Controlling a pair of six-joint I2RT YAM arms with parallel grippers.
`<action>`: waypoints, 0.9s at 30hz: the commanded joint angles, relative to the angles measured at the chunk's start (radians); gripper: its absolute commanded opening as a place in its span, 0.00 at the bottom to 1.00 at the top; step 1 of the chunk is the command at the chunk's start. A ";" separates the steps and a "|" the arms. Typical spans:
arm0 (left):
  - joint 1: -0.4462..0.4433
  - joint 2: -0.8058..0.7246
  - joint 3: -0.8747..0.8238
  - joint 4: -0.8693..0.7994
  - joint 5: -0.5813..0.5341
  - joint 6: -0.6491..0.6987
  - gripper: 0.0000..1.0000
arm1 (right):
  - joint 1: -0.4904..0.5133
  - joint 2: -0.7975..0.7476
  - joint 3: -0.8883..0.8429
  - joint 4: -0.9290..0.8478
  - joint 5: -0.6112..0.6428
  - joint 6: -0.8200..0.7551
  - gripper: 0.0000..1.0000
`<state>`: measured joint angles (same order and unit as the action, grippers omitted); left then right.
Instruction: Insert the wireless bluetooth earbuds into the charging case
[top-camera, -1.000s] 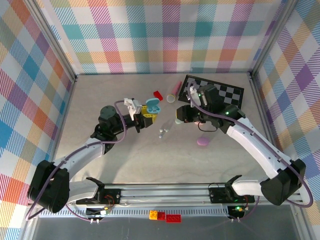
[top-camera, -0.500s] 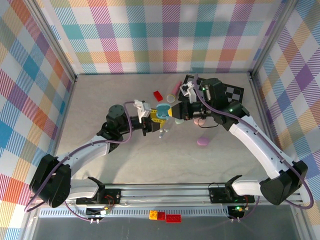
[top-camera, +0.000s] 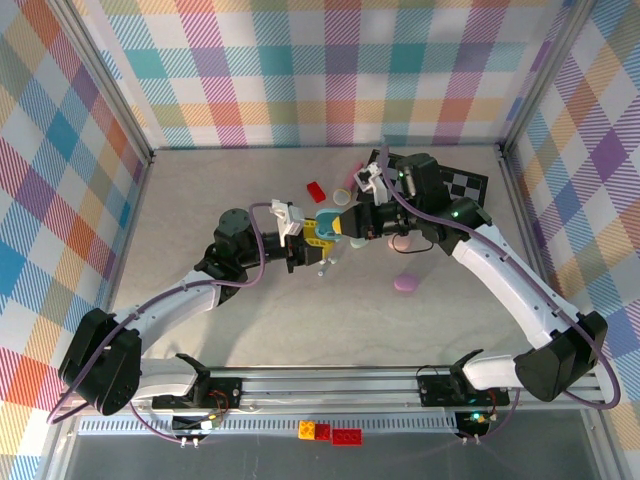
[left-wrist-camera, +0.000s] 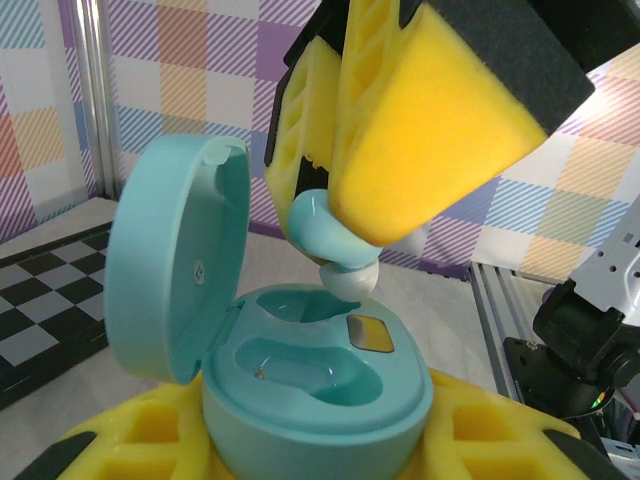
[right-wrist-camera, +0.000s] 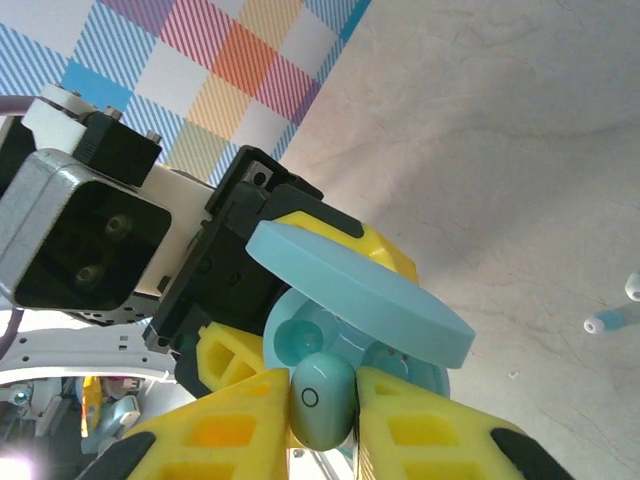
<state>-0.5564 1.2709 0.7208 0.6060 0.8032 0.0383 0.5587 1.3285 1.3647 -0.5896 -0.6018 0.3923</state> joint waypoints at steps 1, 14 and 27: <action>-0.010 -0.011 0.029 0.034 0.020 -0.009 0.31 | -0.006 0.004 0.023 -0.030 0.015 -0.040 0.20; -0.011 -0.015 0.030 0.056 0.033 -0.037 0.31 | -0.011 0.018 0.005 -0.019 0.033 -0.049 0.21; -0.007 -0.010 0.020 0.059 0.004 -0.025 0.31 | -0.014 -0.052 -0.013 0.005 0.055 -0.019 0.42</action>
<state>-0.5564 1.2709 0.7208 0.6090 0.8001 0.0154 0.5503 1.3293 1.3628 -0.6060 -0.5568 0.3622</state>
